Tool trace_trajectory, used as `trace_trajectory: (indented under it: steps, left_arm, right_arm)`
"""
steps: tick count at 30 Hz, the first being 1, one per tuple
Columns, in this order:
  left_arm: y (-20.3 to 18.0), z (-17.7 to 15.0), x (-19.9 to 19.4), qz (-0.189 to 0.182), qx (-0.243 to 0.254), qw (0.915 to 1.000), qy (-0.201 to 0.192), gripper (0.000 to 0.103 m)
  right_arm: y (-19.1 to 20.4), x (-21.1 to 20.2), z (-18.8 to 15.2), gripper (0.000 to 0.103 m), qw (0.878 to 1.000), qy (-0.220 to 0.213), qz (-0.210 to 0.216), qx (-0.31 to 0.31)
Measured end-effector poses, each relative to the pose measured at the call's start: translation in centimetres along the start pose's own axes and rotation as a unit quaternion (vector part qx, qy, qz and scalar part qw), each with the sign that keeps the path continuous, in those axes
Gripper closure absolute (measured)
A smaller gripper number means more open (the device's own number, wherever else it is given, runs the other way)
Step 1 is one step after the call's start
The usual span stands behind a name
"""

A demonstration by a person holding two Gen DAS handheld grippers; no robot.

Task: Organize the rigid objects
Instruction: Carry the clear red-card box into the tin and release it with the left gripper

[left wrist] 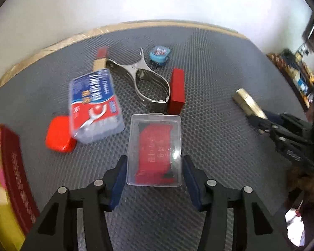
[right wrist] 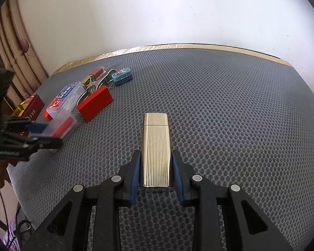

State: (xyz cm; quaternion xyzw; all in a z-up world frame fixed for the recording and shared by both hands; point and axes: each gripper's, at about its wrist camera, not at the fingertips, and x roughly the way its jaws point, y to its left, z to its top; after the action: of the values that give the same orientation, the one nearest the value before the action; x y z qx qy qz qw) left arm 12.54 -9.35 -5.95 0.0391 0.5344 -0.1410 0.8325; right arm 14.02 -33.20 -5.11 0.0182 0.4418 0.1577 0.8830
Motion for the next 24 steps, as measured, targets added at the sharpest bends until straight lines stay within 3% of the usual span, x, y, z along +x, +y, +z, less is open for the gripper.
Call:
trace_trajectory:
  steps: [5,9,12,19,24]
  left_arm:
    - [2.8,-2.9,-5.3,-0.002,-0.063,0.9976,-0.031,0.05]
    - [7.2,-5.2,-10.4,0.031,-0.108,0.9924,-0.051,0.05]
    - [12.1,-7.1,-12.6,0.076,-0.142,0.9858,-0.049,0.05]
    - [20.4,-11.1,-12.5,0.142,-0.207,0.9677,-0.015,0.05]
    - [23.0,-12.0,-10.4,0.141,-0.228,0.9633,0.002,0.05]
  right_arm:
    - [0.2,0.2,0.1,0.076,1.0,0.0,-0.004,-0.004]
    - [0.2,0.3,0.2,0.076,1.0,0.001,-0.007,-0.007]
    - [0.3,0.4,0.2,0.076,1.0,0.002,-0.01,-0.009]
    - [0.5,0.6,0.3,0.076,1.0,0.002,-0.014,-0.012]
    - [0.5,0.7,0.3,0.076,1.0,0.003,-0.017,-0.014]
